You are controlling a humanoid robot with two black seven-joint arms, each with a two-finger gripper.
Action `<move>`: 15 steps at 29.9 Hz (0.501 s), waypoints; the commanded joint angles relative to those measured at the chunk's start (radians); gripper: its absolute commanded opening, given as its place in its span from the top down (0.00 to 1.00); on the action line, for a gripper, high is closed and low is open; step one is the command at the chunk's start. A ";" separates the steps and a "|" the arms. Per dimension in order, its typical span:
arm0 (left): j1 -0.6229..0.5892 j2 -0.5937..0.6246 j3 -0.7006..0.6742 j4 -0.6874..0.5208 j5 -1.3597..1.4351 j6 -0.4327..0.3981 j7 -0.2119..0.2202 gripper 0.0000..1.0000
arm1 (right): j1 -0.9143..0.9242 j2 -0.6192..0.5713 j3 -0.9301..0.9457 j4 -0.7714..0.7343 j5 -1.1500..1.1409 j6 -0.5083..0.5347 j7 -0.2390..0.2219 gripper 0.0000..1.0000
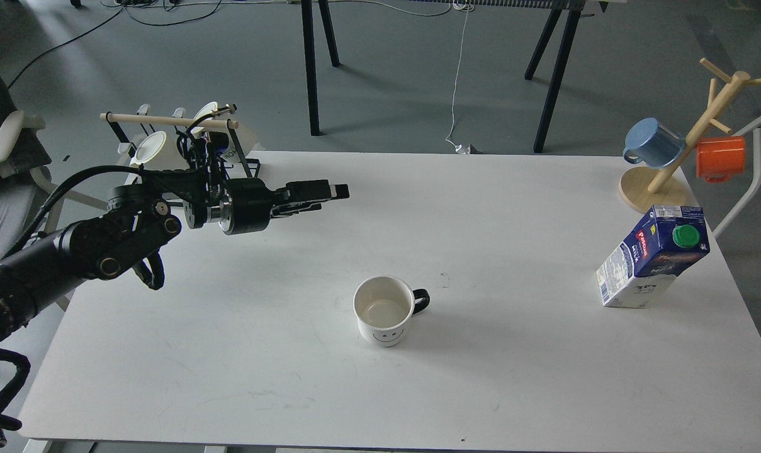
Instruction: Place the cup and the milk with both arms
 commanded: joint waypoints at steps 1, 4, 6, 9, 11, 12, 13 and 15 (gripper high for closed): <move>0.004 0.114 -0.002 0.003 -0.239 0.000 0.000 0.06 | -0.073 -0.085 0.003 0.176 0.065 0.000 -0.040 0.01; 0.004 0.185 -0.002 0.015 -0.392 0.000 0.000 0.06 | -0.130 -0.131 0.004 0.252 0.088 0.000 -0.037 0.01; 0.005 0.211 0.000 0.025 -0.462 0.000 0.000 0.06 | -0.185 -0.132 0.004 0.259 0.176 0.000 -0.037 0.01; 0.024 0.228 0.000 0.029 -0.485 0.000 0.000 0.05 | -0.260 -0.132 0.004 0.273 0.301 0.000 -0.039 0.01; 0.051 0.228 0.000 0.029 -0.485 0.000 0.000 0.04 | -0.302 -0.134 0.004 0.290 0.367 0.000 -0.040 0.01; 0.059 0.225 0.000 0.029 -0.485 0.000 0.000 0.04 | -0.335 -0.135 0.004 0.308 0.398 0.000 -0.040 0.01; 0.065 0.223 0.000 0.028 -0.483 0.000 0.000 0.03 | -0.363 -0.135 0.004 0.322 0.416 0.000 -0.042 0.01; 0.080 0.219 0.000 0.029 -0.483 0.000 0.000 0.03 | -0.415 -0.135 0.004 0.348 0.438 0.000 -0.042 0.01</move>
